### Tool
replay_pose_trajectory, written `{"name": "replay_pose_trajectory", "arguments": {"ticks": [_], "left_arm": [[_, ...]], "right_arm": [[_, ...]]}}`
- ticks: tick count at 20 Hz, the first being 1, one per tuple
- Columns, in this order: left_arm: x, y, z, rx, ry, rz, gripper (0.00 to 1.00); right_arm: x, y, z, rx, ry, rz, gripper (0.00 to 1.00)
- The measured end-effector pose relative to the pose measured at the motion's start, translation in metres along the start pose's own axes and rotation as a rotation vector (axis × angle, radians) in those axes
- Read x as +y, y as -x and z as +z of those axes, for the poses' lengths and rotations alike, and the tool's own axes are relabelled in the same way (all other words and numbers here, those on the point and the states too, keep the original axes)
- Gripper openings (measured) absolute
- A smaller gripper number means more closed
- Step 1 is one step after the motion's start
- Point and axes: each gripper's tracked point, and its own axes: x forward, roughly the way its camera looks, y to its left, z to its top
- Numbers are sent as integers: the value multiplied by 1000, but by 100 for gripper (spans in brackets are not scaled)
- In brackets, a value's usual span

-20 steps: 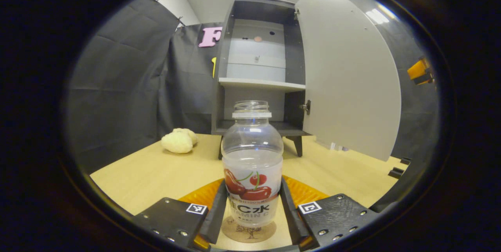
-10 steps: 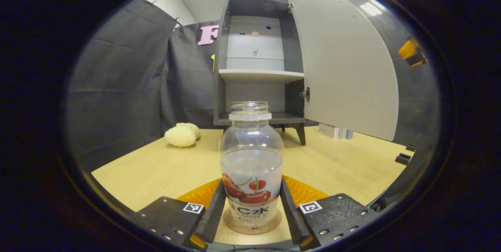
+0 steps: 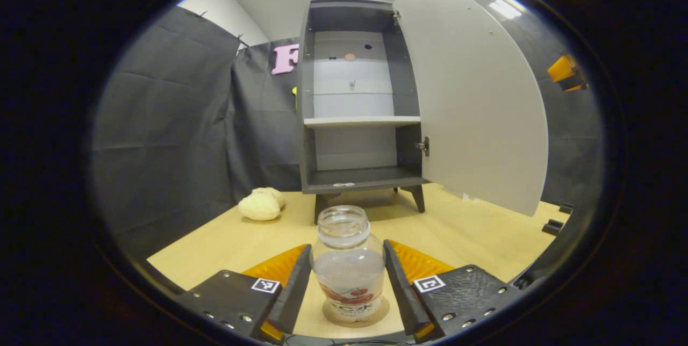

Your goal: Open the cabinet door with the right hand, grasp the bottle in the cabinet with the left hand and place it on the coaster, then close the cabinet door with the right hand.

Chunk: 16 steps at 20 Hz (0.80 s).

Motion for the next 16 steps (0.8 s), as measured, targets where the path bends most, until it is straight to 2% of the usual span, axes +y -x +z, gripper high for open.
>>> {"name": "replay_pose_trajectory", "arguments": {"ticks": [1, 8, 9, 10, 12, 16], "left_arm": [[-1, 4, 9, -7, -2, -2, 75], [-4, 32, 68, -50, -25, 4, 75], [-2, 36, 80, -58, -22, 5, 79], [-1, 41, 91, -67, -15, 7, 78], [7, 54, 112, -81, 0, 16, 78], [36, 80, 154, -118, 30, 33, 78]], "right_arm": [[-1, 0, 7, -16, -15, 0, 96], [-8, -4, 64, -117, -80, 9, 96], [-8, -5, 72, -130, -83, 4, 95], [-7, -6, 80, -143, -86, -3, 95], [-8, -11, 94, -164, -89, -30, 94], [-10, -28, 113, -180, -68, -133, 95]]}}
